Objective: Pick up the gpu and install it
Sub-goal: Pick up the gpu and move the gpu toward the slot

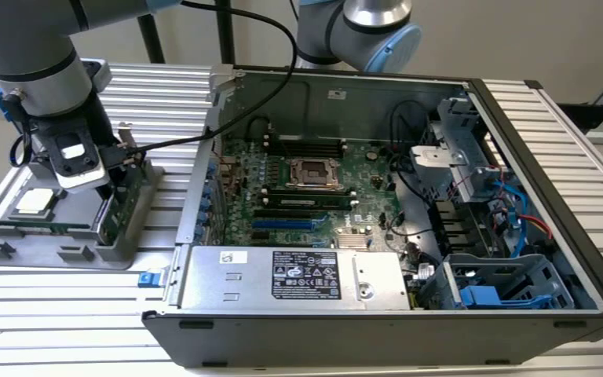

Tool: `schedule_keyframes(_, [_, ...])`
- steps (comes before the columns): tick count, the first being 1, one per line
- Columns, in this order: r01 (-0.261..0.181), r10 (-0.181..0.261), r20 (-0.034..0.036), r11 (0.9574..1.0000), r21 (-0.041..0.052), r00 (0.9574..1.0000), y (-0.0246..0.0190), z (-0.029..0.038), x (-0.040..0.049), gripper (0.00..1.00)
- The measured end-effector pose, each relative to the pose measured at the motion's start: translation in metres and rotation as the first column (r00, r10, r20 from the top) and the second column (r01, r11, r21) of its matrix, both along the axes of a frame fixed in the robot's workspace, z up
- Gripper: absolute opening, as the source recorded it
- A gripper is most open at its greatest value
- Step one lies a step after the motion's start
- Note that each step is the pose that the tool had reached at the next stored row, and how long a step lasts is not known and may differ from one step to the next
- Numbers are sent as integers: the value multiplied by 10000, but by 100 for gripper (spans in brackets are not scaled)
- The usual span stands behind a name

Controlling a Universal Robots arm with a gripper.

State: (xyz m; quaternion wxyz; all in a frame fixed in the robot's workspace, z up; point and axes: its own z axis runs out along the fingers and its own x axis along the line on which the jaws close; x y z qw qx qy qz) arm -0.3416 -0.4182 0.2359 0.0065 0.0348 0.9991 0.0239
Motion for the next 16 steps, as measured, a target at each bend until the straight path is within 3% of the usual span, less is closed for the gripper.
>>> schedule_keyframes(8, [0, 0, 8, 10000, 6, 10000, 1, 8, 1, 0])
schedule_keyframes(16, [0, 0, 1, 10000, 0, 10000, 0, 75, 0, 0])
